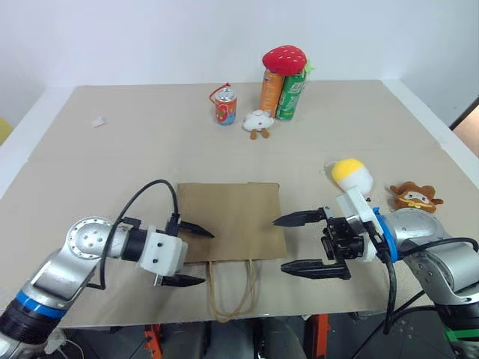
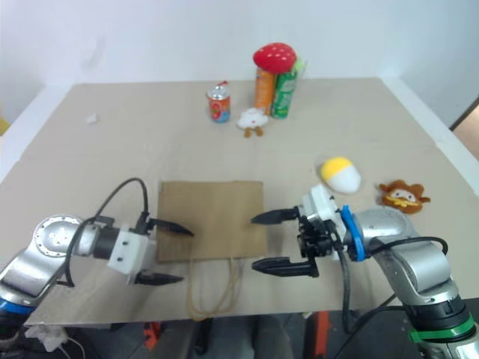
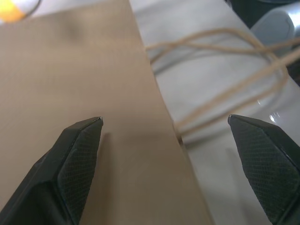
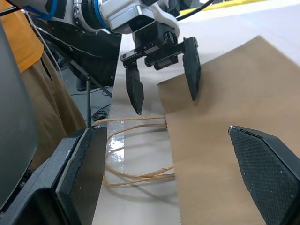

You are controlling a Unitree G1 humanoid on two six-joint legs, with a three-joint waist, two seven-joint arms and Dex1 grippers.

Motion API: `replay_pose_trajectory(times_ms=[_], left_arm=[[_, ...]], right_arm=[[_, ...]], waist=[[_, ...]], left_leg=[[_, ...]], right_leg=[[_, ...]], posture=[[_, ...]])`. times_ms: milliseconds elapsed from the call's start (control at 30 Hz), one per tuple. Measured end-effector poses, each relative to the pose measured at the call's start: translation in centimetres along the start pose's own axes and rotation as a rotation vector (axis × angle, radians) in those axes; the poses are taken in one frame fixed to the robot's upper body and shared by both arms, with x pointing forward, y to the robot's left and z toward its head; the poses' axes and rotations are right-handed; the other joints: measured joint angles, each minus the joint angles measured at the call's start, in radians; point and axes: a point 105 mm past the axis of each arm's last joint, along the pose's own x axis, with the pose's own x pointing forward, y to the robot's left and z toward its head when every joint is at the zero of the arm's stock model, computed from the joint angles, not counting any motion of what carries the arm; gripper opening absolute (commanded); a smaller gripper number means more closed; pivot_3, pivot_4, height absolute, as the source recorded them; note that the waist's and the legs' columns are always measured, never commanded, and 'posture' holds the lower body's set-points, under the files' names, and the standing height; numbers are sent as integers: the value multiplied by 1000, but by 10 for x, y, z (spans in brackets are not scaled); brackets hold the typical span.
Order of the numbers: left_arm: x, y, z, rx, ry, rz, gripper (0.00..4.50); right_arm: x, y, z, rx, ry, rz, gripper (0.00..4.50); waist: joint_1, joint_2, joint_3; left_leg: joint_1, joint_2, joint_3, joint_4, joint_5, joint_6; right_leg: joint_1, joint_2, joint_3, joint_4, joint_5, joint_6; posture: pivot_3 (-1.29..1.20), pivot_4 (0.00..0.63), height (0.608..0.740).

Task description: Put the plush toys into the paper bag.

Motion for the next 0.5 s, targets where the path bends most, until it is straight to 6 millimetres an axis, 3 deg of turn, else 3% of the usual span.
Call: replay_pose_trajectory(times_ms=[467,500], left_arm=[[27,7,7,41,-87,-46,4417],[27,7,8,52,-89,-51,4188]], right_arm=[[1,-1,-2,3,12,-41,4500],[1,-1,-2,2,13,-46,4500]], waist=[[2,0,0],[1,0,0]], left_leg=[[0,9,3,4,0,0],[0,10,3,4,0,0]], right_leg=[[0,7,0,-2,6,-2],[0,7,0,-2,7,-3]], posture=[[0,150,740],[0,150,740]])
